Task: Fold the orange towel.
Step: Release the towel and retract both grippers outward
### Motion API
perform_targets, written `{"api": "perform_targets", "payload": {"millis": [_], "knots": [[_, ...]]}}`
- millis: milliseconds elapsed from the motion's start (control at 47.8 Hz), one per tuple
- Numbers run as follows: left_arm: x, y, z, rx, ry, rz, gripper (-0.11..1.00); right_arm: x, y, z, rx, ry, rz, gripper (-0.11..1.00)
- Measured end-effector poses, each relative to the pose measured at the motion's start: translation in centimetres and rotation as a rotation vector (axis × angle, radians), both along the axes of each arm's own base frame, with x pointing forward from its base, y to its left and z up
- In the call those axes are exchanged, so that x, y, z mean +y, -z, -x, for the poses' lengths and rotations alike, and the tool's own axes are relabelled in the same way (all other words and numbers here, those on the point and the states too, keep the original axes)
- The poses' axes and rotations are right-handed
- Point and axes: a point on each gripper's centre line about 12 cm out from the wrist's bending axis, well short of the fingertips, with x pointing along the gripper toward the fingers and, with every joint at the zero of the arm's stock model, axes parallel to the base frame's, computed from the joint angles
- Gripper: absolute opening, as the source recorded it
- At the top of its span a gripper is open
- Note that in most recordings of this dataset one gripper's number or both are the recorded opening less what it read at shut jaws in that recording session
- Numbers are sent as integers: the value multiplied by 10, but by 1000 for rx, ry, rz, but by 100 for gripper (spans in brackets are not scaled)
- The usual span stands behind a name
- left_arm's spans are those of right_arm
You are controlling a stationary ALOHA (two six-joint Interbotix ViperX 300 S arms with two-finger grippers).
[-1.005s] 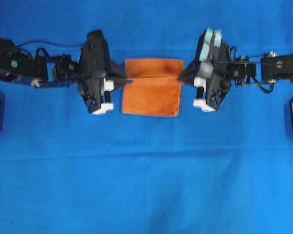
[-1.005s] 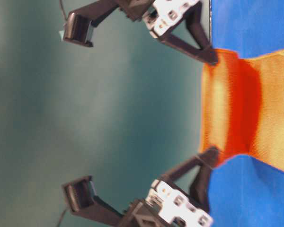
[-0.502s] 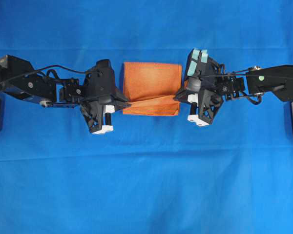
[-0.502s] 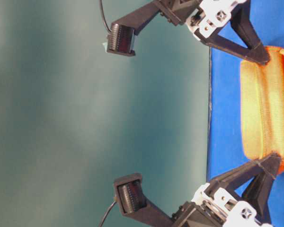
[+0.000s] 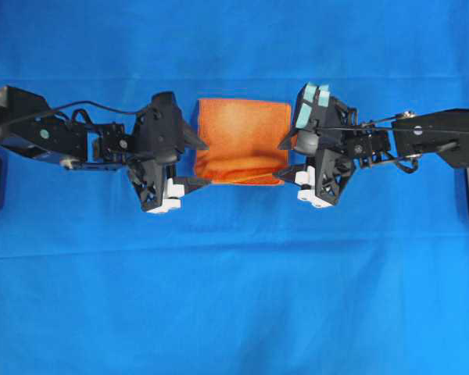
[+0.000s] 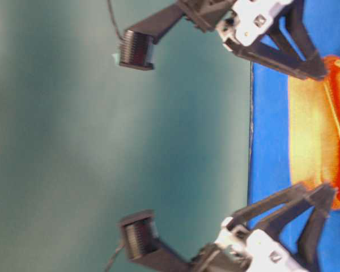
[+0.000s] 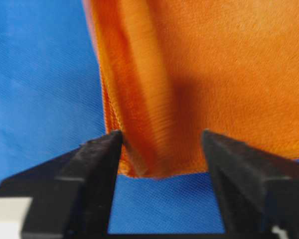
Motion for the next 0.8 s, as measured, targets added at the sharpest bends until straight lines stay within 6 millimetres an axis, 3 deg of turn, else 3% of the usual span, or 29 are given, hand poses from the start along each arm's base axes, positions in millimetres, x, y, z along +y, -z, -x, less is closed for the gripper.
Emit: {"api": "perform_targets", "payload": {"millis": [188, 314, 628, 795], "knots": [[-1, -41, 12, -27, 4, -5, 79, -1, -45, 11, -65, 14, 43, 59], [-2, -66, 28, -41, 8, -7, 77, -2, -71, 28, -101, 26, 76, 59], [-8, -115, 95, -211, 8, -21, 77, 3, -116, 93, -264, 35, 130, 59], [-11, -131, 136, -333, 6, -31, 76, 7, -123, 129, -353, 40, 141, 59]]}}
